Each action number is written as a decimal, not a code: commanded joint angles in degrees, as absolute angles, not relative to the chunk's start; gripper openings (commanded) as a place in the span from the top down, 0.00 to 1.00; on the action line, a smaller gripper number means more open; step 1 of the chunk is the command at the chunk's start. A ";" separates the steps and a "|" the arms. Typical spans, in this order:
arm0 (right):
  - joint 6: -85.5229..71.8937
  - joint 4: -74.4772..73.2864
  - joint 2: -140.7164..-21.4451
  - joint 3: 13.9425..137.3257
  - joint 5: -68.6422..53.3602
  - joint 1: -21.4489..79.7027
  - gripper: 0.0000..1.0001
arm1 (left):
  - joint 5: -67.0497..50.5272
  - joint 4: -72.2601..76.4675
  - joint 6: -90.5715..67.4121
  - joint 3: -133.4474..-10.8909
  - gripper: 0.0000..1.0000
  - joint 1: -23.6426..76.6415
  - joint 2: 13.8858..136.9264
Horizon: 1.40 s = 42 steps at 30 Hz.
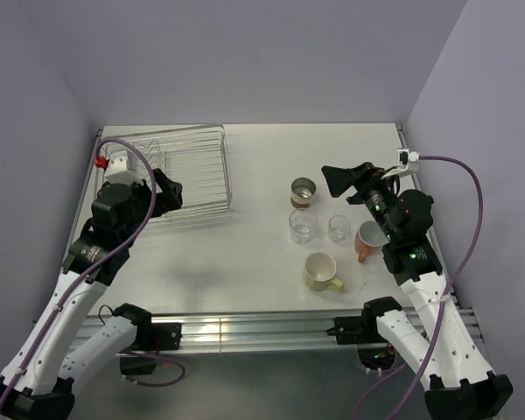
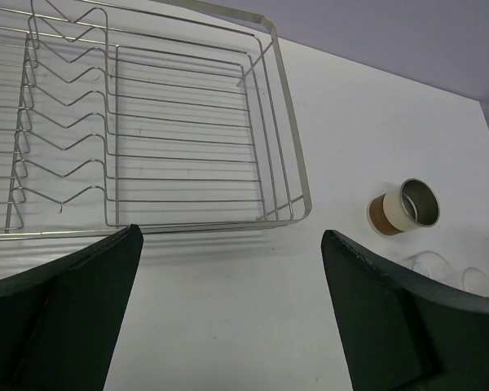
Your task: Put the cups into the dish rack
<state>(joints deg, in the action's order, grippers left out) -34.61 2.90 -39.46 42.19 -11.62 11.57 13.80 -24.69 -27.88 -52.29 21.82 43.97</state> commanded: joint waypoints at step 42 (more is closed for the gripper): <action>-31.02 -6.77 -48.25 50.72 -12.83 11.25 0.00 | 27.07 -35.24 -56.77 -50.63 0.06 20.83 51.67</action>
<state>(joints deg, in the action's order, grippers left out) -31.83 -7.20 -47.44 48.77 -11.05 11.57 24.34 -33.08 -46.70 -52.25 21.56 50.46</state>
